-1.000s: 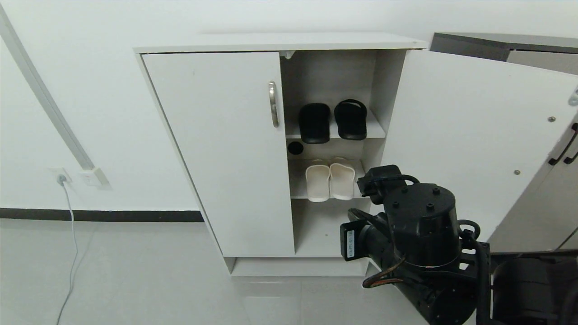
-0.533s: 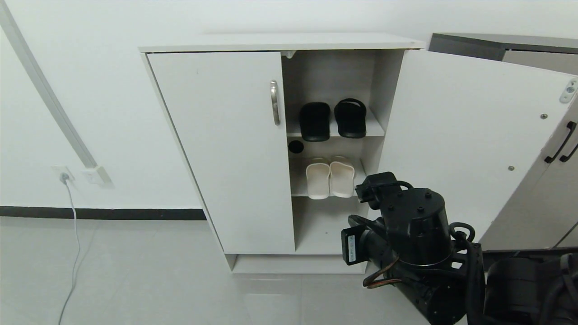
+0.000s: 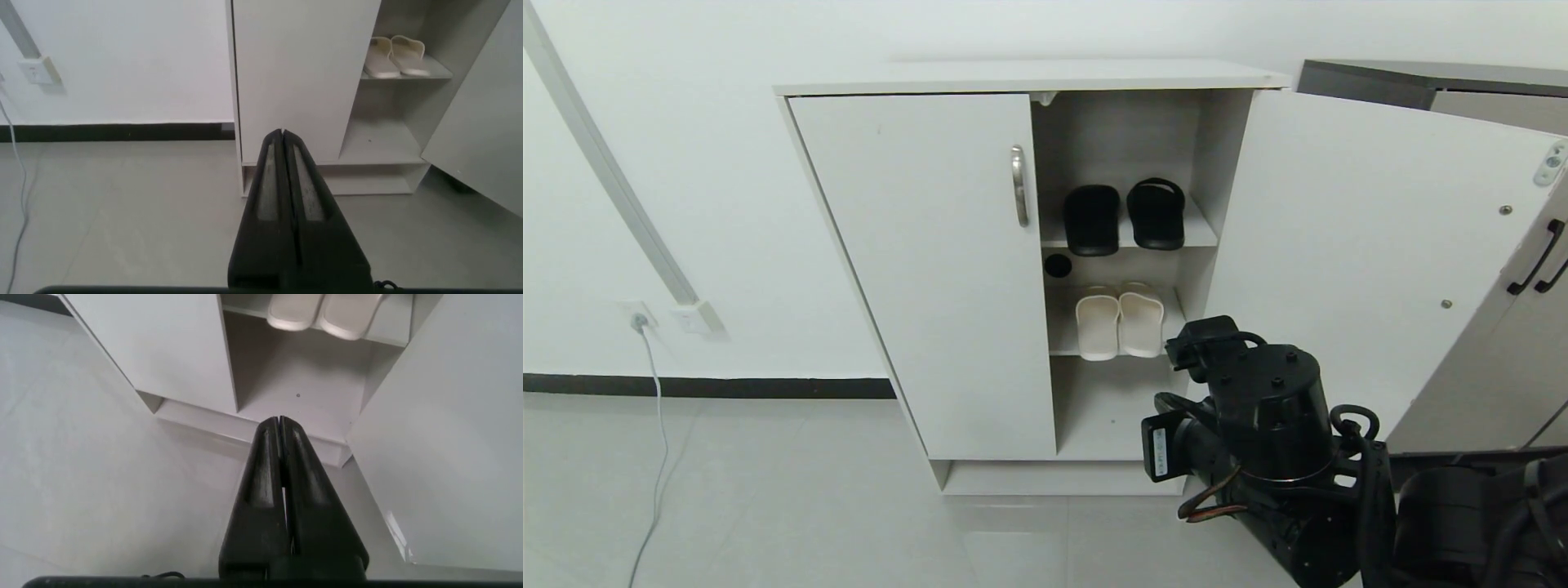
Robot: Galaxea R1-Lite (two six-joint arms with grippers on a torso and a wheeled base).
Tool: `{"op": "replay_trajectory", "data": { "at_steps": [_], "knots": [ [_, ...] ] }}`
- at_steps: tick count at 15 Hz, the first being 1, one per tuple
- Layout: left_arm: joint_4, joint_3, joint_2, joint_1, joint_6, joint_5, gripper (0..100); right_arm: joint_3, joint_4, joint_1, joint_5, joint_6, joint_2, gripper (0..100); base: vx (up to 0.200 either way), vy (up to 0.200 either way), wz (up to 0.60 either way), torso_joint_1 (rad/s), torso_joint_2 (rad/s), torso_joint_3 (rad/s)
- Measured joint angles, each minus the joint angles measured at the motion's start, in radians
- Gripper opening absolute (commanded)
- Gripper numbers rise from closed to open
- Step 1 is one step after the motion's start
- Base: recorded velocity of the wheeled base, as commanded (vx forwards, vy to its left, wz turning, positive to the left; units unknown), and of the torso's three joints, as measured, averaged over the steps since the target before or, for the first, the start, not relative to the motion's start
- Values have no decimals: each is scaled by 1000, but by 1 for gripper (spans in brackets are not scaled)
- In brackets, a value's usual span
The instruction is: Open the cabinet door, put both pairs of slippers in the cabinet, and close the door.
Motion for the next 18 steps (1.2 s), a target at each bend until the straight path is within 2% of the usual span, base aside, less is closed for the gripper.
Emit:
{"op": "replay_trajectory", "data": {
  "at_steps": [6,9,18],
  "knots": [
    [1,0,0,0,0,-2,0,12,1,0,0,-2,4,0,0,0,0,0,-27,-29],
    [4,0,0,0,0,-1,0,14,1,2,1,-2,7,0,0,0,0,7,-196,-328],
    [0,0,0,0,0,-1,0,15,1,0,0,-8,9,0,0,0,0,86,-485,-358]
  ]
}}
